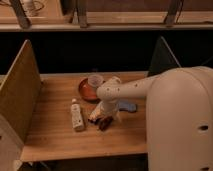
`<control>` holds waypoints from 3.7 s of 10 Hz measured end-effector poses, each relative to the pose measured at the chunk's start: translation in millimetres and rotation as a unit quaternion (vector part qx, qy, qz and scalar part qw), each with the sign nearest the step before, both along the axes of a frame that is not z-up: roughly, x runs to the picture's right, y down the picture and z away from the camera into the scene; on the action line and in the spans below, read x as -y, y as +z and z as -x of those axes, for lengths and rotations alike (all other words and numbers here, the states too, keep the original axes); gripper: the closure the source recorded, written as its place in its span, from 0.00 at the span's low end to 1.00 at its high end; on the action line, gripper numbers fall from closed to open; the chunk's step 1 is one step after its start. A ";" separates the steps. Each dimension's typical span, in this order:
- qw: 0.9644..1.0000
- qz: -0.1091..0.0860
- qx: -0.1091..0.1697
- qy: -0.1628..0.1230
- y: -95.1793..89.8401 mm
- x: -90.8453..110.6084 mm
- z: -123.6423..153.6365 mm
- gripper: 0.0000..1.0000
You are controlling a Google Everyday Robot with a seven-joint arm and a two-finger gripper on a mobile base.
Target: Place the eraser on the white sponge
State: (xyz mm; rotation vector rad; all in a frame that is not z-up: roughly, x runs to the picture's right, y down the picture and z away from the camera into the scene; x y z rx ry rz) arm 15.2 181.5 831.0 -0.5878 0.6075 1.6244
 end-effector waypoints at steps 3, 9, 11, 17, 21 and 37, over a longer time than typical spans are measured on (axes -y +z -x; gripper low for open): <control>1.000 -0.006 -0.009 -0.006 0.9 1.8 -4.5 0.20; 0.998 -0.037 -0.054 0.005 -2.7 20.9 -31.4 0.20; 0.997 -0.054 -0.050 -0.003 -0.1 33.8 -36.2 0.20; 0.981 -0.084 0.108 -0.135 51.2 56.4 54.6 0.20; 0.979 -0.052 0.119 -0.159 80.1 40.7 67.0 0.21; 0.979 -0.199 0.020 -0.034 0.8 167.5 -11.1 1.00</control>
